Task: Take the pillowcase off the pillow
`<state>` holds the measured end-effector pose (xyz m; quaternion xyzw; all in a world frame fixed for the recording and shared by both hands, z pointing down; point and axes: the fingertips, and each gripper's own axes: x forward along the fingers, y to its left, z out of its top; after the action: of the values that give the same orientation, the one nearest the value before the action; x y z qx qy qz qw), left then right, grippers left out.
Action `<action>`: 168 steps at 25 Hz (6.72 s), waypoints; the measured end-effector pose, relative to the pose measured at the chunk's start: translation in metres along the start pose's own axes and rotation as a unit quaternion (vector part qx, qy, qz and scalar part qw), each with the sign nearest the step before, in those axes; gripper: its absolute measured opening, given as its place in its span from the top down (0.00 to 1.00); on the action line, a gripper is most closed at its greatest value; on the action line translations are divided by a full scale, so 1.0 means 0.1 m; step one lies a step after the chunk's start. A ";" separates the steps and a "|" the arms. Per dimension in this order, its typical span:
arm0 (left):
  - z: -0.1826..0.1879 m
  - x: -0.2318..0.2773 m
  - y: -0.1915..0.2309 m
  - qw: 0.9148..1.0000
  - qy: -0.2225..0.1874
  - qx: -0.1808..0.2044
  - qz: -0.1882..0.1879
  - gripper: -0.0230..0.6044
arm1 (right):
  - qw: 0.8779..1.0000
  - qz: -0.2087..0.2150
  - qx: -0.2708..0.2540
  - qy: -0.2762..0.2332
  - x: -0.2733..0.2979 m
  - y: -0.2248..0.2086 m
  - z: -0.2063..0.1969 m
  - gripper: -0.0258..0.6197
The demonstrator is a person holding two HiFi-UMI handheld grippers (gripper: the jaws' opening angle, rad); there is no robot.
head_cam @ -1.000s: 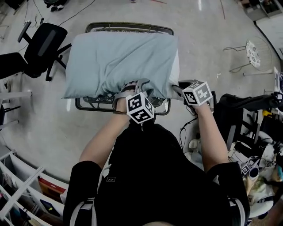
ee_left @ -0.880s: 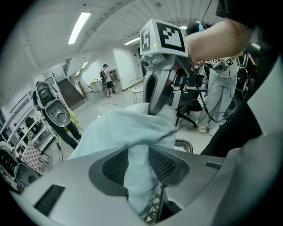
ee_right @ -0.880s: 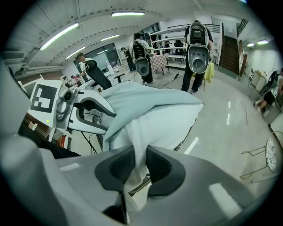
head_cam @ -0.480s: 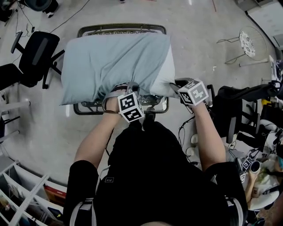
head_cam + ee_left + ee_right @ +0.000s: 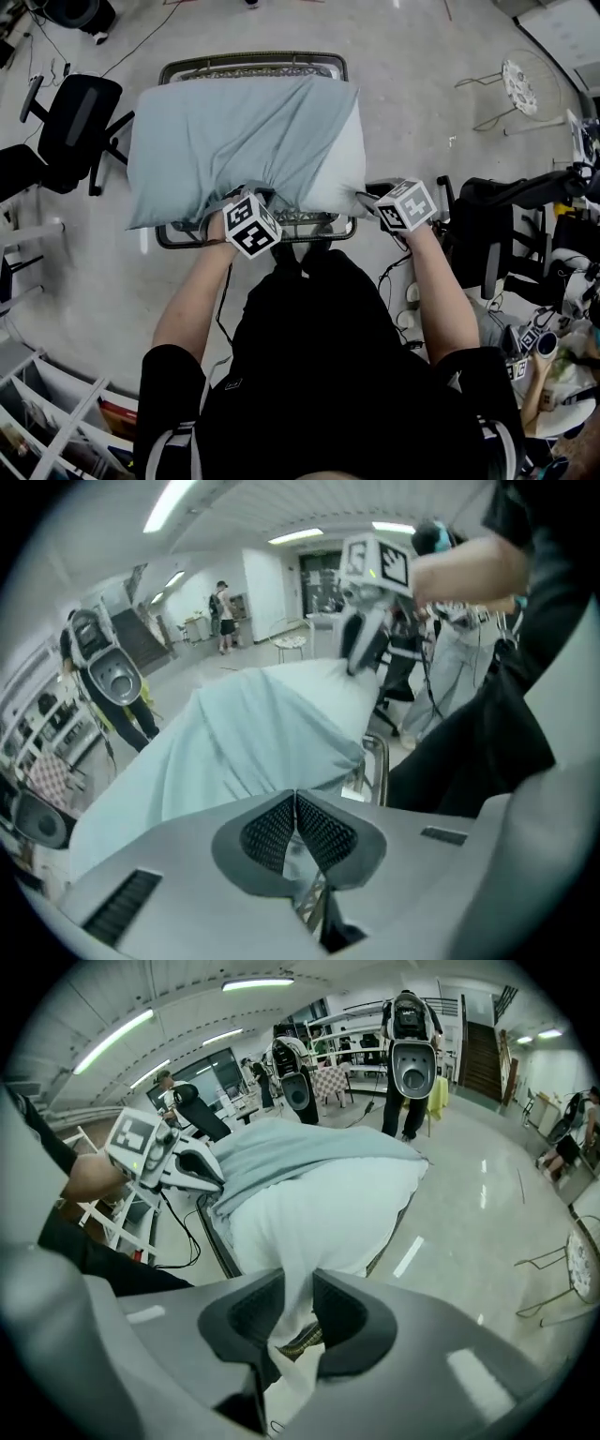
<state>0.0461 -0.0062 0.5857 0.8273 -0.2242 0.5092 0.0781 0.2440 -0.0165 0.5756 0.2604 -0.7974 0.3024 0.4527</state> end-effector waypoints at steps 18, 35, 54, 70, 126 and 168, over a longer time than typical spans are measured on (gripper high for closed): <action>1.40 0.69 1.46 0.998 0.005 -0.042 0.044 0.80 | 0.996 0.019 0.048 -0.070 0.35 -1.49 0.83 0.67; 1.28 1.65 2.27 0.991 0.119 -0.065 0.006 0.88 | 0.966 0.248 0.024 -0.073 1.38 -1.57 1.42 0.68; 0.40 0.49 2.82 0.982 0.150 0.020 0.112 0.96 | 0.965 0.217 0.011 -0.143 0.24 -1.54 1.60 0.92; 0.62 0.78 2.50 0.995 0.079 -0.004 0.059 0.95 | 0.951 0.068 -0.292 0.073 0.75 -1.51 2.03 0.36; 0.68 0.39 2.66 0.985 0.078 0.119 0.094 0.95 | 0.917 0.039 -0.367 0.148 0.64 -1.47 2.12 0.54; 0.04 0.77 -0.23 0.996 0.026 -0.007 0.091 0.72 | 0.916 -0.201 -0.347 -0.014 1.06 -0.23 -0.25 0.26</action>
<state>0.0891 -0.0101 0.6535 0.7894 -0.2996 0.5341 0.0428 0.2261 -0.0289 0.6844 0.2454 -0.7893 -0.0944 0.5548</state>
